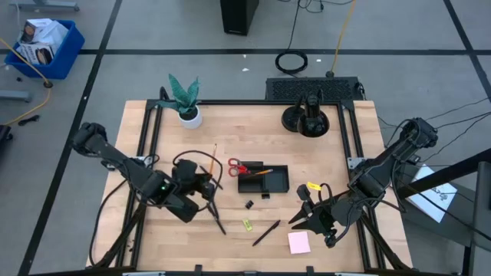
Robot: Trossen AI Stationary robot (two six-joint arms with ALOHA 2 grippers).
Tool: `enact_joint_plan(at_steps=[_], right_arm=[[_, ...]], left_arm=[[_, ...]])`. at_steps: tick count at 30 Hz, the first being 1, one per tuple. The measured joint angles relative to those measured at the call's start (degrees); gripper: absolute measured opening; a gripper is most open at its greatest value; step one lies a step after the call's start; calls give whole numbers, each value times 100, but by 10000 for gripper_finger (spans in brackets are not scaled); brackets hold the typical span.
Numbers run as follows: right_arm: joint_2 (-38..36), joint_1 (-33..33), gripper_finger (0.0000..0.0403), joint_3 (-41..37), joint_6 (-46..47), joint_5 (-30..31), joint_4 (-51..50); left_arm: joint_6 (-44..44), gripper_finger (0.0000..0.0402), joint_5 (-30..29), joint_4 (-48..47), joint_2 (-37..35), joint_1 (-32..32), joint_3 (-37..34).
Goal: Pick and place office supplies into organizer
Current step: Put the yellow pencil into the black desk organizer
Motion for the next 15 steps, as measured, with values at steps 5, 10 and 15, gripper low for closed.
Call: enact_joint_plan(at_steps=[5,10,15], right_arm=[[0,0,70,0,-1,0,0],[0,-1,70,1,-3,10,0],[0,0,70,0,-162,78,0]], left_arm=[[839,33,-293,531,-115,65,2],[2099,33,-512,1367,-143,209,2],[3248,33,-509,2198,-139,388,2]])
